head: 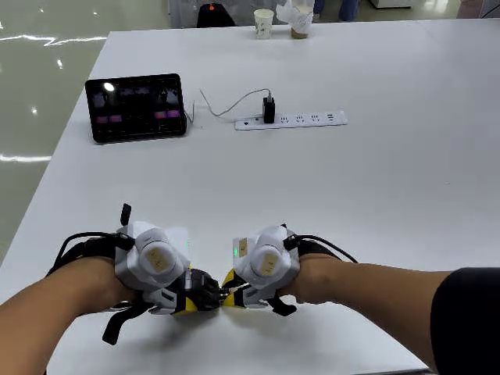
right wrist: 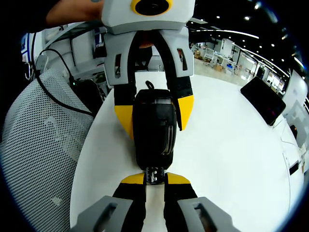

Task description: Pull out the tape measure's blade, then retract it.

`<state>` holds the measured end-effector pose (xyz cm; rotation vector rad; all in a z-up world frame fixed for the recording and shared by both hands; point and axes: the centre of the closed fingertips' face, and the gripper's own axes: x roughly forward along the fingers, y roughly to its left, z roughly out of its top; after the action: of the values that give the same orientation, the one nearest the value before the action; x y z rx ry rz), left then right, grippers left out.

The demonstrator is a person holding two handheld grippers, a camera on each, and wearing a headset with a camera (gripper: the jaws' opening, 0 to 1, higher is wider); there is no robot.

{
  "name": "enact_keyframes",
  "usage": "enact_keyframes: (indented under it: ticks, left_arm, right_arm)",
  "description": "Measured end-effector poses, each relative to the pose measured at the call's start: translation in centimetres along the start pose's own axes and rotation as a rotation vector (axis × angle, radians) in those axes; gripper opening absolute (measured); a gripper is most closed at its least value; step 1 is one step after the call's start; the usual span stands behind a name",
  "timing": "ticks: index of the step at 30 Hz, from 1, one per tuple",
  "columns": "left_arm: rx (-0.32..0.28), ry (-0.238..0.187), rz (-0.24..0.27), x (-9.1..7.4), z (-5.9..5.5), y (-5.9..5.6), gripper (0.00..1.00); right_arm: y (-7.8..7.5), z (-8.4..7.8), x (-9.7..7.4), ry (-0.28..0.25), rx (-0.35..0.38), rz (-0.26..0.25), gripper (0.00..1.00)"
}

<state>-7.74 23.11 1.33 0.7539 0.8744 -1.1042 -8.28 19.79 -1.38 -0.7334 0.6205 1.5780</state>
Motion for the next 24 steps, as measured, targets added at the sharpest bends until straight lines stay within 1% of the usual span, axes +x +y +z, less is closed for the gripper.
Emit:
enact_keyframes:
  ticks: [7, 16, 18, 24]
  left_arm:
    - [-0.005, -0.003, 0.0, 0.0, 0.0, 0.0, 0.31]
    - [-0.009, -0.005, 0.003, 0.0, 0.0, 0.0, 0.31]
    - [-0.009, -0.005, 0.004, 0.0, 0.0, 0.0, 0.31]
    - [-0.009, -0.004, 0.001, 0.0, 0.1, 0.0, 0.31]
  right_arm:
    - [-0.1, -0.2, -0.2, 0.006, 0.009, 0.017, 0.1]
    - [0.0, -0.7, -0.7, 0.01, 0.025, 0.023, 0.1]
    - [-0.1, -0.8, -0.8, 0.01, 0.049, 0.027, 0.1]
    - [-0.1, -1.1, -1.0, 0.016, 0.043, 0.029, 0.1]
